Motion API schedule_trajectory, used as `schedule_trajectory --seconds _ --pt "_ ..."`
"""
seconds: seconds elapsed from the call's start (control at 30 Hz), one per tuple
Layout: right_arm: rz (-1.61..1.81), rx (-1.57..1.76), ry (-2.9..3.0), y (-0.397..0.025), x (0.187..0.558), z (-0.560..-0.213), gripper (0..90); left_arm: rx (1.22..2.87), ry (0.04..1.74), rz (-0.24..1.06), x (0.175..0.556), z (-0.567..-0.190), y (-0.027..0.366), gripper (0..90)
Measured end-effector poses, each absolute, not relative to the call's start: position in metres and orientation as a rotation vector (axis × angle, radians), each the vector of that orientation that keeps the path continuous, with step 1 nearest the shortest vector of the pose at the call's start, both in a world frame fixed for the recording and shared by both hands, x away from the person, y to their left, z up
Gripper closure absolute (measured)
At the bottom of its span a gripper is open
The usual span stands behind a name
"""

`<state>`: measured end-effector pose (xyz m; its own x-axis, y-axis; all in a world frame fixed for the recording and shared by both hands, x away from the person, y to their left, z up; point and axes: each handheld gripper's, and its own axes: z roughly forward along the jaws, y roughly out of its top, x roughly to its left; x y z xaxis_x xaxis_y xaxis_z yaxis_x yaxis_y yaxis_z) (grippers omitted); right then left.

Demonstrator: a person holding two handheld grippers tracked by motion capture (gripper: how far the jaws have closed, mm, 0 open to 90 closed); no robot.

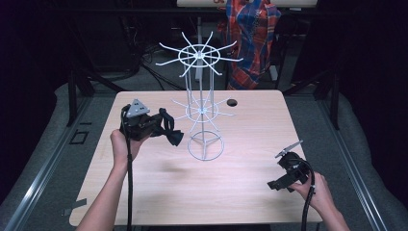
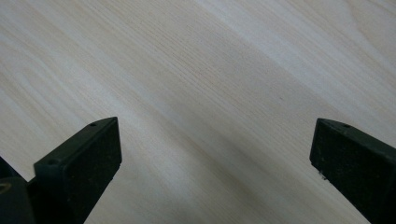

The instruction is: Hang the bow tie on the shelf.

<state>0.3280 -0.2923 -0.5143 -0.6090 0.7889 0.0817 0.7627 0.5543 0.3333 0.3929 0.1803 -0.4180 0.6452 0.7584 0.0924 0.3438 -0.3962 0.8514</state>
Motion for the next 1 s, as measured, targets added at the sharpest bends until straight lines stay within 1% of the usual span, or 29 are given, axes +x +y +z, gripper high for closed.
schedule_trajectory --seconds 0.47,1.0 --pt "0.535 1.363 2.692 -0.293 0.327 -0.514 1.9 2.022 0.841 0.575 0.399 -0.423 0.167 86.5" --pt "0.524 1.370 2.693 -0.294 0.327 -0.515 1.9 2.071 0.824 0.528 0.402 -0.439 0.152 86.5"
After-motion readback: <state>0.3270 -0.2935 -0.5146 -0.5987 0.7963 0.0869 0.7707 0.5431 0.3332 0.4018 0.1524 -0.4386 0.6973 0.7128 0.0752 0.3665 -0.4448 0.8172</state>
